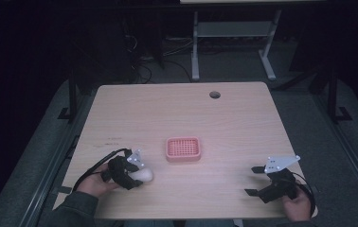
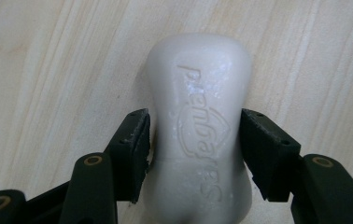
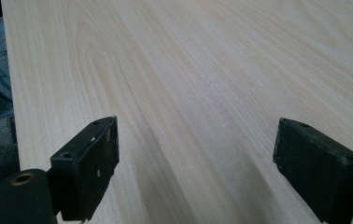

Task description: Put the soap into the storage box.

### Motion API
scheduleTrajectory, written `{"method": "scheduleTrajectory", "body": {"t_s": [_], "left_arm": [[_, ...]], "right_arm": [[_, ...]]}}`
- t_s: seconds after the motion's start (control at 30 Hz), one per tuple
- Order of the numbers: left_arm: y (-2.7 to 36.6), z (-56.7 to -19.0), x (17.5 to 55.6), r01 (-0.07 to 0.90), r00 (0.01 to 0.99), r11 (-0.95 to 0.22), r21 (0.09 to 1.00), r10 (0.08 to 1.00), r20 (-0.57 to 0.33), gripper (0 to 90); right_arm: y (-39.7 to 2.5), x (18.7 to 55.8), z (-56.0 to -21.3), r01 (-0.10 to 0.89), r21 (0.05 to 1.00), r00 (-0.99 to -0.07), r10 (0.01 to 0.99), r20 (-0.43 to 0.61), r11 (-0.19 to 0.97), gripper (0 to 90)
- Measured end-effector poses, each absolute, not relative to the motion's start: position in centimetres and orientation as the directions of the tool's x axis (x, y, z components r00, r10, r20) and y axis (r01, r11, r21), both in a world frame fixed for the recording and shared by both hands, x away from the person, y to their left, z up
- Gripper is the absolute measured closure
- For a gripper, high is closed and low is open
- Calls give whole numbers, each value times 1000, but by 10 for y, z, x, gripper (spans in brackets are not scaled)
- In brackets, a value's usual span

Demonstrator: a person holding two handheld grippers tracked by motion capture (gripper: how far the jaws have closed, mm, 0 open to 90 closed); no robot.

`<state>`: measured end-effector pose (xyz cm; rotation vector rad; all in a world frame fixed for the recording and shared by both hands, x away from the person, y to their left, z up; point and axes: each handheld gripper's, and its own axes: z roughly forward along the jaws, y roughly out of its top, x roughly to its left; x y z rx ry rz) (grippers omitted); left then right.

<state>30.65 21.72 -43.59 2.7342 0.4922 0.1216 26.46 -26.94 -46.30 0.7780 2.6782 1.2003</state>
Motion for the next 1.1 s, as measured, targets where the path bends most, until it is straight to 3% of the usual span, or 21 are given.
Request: {"method": "scheduleTrajectory", "body": {"t_s": [1.1], "left_arm": [[210,-436,308,328,936,-883,335,353,14,494]], "right_arm": [[-270,263,-462,406,726,-863,494,104,555,141]]}}
